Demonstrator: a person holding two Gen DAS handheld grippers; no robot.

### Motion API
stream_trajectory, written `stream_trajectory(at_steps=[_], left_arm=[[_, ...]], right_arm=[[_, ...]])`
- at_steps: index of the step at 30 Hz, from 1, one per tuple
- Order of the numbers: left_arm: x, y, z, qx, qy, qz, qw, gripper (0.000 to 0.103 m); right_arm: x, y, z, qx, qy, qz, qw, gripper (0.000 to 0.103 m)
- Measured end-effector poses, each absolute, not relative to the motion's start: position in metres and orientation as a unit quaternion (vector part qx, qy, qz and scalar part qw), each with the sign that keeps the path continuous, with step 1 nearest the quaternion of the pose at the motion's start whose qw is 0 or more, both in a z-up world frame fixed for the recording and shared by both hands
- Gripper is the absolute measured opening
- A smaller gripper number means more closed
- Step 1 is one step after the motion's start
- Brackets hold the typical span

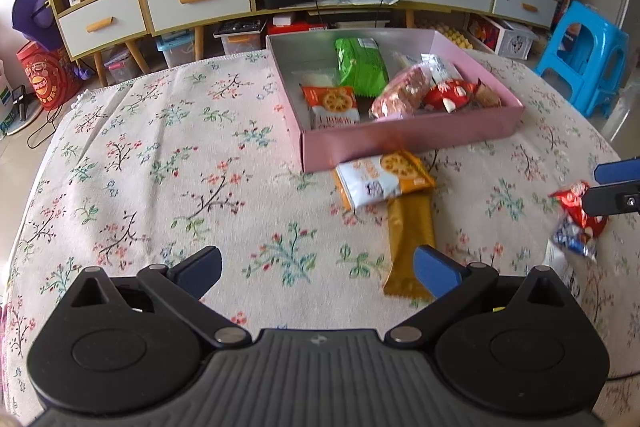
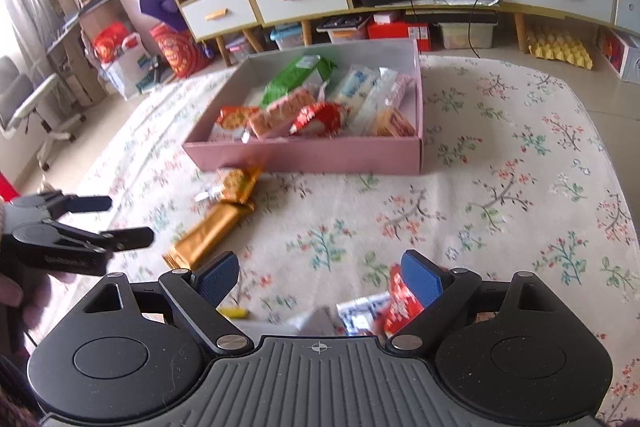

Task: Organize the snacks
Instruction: 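Withdraw both tools from the box toward the remaining snacks, then grasp the yellow packet with left tool while right tool grasps red-and-white packet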

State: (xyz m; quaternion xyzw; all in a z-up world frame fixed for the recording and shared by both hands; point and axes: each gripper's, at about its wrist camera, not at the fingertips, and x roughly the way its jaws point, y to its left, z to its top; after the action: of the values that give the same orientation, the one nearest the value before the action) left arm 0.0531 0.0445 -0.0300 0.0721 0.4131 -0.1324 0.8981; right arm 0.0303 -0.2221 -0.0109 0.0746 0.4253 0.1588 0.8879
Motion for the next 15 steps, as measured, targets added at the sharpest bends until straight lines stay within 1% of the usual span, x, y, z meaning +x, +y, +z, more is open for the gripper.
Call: stream_trajectory(at_steps=[6,15], left_arm=[[0.042,0.044,-0.035,0.080,0.423,-0.153,0.889,0.103],[0.021,0.015,-0.041,0.090,0.441,-0.230,0.863,0.102]], right_arm=[[0.016,-0.224,-0.016,0.029,0.426,0.154,0.891,0.090],[0.003,-0.233,-0.026,0.011,0.448,0.157,0.880,0.090]])
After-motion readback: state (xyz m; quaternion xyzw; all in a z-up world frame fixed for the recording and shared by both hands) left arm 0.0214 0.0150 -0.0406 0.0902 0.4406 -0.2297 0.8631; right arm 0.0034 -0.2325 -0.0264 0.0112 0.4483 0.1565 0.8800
